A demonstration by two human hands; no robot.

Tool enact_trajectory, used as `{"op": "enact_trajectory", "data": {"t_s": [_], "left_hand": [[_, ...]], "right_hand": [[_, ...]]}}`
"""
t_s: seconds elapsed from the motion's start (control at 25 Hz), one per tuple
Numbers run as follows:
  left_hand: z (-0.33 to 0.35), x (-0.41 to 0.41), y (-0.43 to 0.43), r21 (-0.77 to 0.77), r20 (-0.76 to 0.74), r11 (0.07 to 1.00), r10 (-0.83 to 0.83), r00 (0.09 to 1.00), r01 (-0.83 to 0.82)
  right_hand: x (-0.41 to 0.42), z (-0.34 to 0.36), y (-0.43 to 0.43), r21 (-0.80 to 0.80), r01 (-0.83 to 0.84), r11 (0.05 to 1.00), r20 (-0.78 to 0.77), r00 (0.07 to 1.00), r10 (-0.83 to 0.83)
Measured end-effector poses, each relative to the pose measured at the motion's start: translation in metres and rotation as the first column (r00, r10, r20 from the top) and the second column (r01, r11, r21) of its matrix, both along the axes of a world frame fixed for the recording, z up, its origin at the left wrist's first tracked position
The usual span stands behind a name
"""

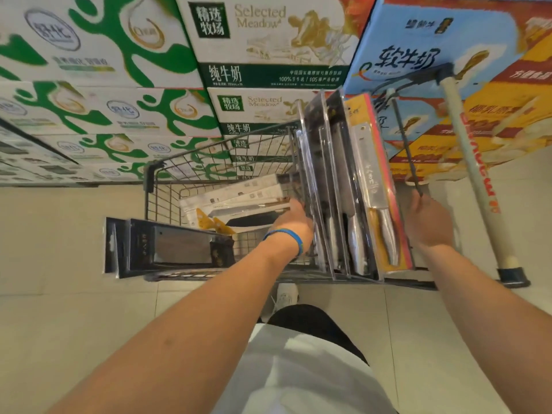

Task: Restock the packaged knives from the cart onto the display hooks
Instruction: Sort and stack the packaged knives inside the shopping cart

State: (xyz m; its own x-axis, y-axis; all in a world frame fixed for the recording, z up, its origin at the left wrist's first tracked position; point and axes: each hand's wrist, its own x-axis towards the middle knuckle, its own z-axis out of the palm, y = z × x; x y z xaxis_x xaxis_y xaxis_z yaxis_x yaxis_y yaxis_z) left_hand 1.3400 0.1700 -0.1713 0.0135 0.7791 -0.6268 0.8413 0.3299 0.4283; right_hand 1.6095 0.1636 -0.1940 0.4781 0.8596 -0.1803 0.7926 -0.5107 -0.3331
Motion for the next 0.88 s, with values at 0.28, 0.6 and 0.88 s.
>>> {"op": "enact_trajectory", "data": {"t_s": [0.28, 0.6, 0.88], "left_hand": [[-0.007, -0.053, -0.009, -0.143, 0.301, 0.984, -0.057, 0.952, 0.105], [-0.1, -0.228, -0.055, -0.182, -0.044, 0.939, -0.304, 0.952, 0.291], [-0.14, -0.249, -0.068, -0.138, -0.031, 0.922, -0.368, 0.929, 0.361]], "right_hand": [[-0.083, 0.054, -0.013, 0.382, 0.046, 0.923, -0.003, 0.999, -0.048], [-0.318, 0.009, -0.041, -0.041, -0.628, 0.777, -0.377, 0.73, 0.57], [-0.338, -0.149, 0.009, -0.566, -0.499, 0.656, -0.239, 0.861, 0.449]]}}
